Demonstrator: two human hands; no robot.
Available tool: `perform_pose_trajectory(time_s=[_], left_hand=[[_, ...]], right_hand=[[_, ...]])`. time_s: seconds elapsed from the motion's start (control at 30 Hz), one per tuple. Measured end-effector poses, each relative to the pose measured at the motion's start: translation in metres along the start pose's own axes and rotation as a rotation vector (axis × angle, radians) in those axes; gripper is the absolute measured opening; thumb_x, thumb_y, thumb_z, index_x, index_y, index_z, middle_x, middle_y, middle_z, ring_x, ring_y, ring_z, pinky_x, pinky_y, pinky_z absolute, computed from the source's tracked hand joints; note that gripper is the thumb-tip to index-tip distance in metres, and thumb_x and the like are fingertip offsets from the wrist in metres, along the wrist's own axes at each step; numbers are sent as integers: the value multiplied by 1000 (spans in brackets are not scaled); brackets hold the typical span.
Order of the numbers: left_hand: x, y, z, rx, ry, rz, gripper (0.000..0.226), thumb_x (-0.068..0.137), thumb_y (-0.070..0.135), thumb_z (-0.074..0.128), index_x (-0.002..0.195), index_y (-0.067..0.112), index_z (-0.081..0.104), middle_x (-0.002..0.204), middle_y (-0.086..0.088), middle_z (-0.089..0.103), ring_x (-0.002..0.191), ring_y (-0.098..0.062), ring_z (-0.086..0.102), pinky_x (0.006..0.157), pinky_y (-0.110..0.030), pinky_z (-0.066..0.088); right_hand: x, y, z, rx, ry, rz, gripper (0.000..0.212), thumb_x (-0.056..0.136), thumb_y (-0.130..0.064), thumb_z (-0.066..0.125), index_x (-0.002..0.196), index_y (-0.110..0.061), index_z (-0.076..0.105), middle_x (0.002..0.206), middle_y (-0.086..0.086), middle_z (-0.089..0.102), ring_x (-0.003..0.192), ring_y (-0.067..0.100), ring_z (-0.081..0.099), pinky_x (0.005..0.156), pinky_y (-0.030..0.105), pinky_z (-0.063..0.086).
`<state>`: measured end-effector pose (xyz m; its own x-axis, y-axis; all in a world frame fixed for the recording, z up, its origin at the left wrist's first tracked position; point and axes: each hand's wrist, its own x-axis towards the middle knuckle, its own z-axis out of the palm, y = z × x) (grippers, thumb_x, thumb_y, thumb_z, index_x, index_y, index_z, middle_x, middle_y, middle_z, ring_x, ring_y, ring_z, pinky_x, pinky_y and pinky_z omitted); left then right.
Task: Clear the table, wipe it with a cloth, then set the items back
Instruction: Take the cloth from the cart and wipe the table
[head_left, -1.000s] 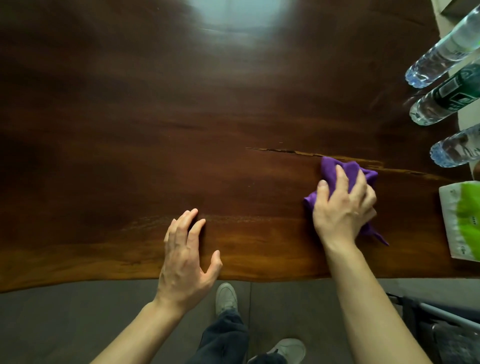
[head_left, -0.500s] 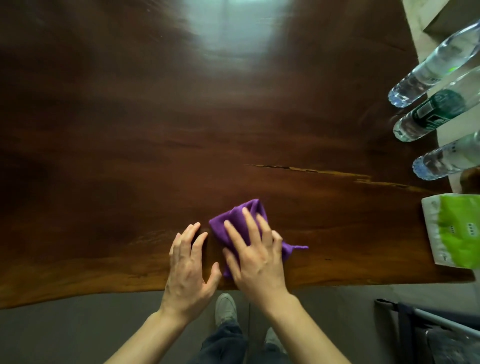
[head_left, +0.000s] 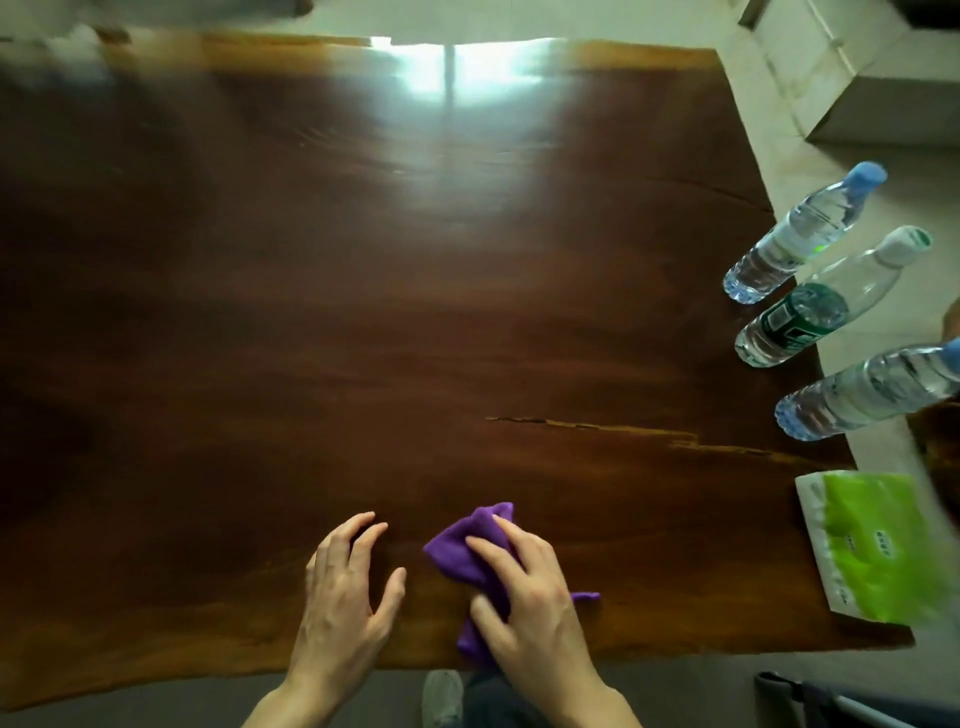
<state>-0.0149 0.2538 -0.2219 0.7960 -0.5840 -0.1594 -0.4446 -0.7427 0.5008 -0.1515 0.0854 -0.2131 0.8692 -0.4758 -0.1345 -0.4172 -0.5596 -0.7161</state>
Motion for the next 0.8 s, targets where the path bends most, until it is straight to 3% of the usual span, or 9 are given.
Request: perform_pose_trajectory(time_s=[0.07,0.13,0.3,0.6,0.8], left_hand=[[20,5,-5,-1,30,-10,54,89,45,54,132,13,59,139,-2,51,133,-22,45,111,-40,33],[43,9,-9,20,46,-16,49,90,33,66,134,13,57,141,-3,49,135,-24,45,112,-41,33],[106,17,-12,92,38,-42,60,91,33,69,143,14,48,153,-6,36,144,-27,31,118,-48,28],[170,15,3,154,12,-59,75,93,48,62,155,18,31,164,-9,12,154,-28,4,125,-50,7],[171,12,7,183,-33,-63,81,93,58,50,159,22,18,168,-4,1,155,-19,-11,126,-44,-4]], right_hand=[[14,6,-20,94,87,48,55,82,-30,67,135,-37,58,142,-25,41,136,-7,32,113,14,27],[31,17,-42,128,166,103,55,82,-24,74,134,-34,60,142,-22,44,135,-6,36,112,11,24],[90,56,-97,118,329,271,52,83,-9,78,132,-13,63,143,13,55,134,29,49,114,46,37],[187,120,-143,-137,567,429,52,87,-26,71,136,-12,57,150,20,41,137,41,37,115,47,28],[229,112,-113,-292,543,562,53,88,-32,64,138,-19,53,156,16,33,136,45,33,105,59,32]])
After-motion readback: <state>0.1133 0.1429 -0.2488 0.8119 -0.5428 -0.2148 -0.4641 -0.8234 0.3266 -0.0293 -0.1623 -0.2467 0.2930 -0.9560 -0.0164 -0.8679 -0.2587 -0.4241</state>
